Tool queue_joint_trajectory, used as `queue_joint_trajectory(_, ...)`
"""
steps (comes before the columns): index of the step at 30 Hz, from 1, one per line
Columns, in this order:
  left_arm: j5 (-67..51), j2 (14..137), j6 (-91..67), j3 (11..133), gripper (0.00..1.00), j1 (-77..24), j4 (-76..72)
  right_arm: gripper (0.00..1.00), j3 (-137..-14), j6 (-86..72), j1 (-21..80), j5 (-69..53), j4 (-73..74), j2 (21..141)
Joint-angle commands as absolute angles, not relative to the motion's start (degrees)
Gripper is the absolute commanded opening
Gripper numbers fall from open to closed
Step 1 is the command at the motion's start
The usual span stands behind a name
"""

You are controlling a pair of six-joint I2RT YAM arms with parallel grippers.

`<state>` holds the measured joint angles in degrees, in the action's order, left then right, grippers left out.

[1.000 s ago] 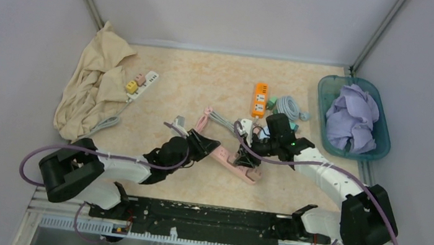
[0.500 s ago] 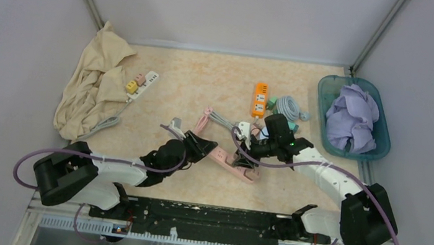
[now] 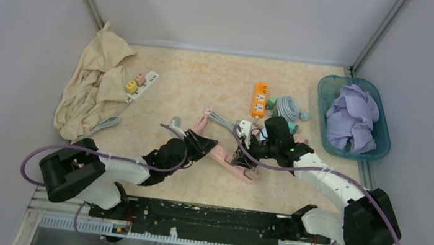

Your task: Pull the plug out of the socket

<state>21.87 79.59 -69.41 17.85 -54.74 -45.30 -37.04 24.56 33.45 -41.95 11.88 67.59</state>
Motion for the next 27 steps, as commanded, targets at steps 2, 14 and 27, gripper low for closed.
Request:
queue_joint_trajectory(2, 25.1, 81.6, -62.4, 16.0, 0.00, -54.5, -34.9, 0.00, -39.4, 23.1, 31.5, -49.7, 7.7, 65.7)
queue_joint_trajectory(14, 27.8, 77.3, -62.7, 13.2, 0.00, -54.0, -33.4, 0.00, -39.8, 34.0, 28.4, -57.3, 17.0, 64.1)
queue_joint_trajectory(27, 27.4, 78.9, -61.7, 14.9, 0.00, -53.7, -33.5, 0.00, -35.9, 28.7, 36.5, -52.7, 7.6, 65.9)
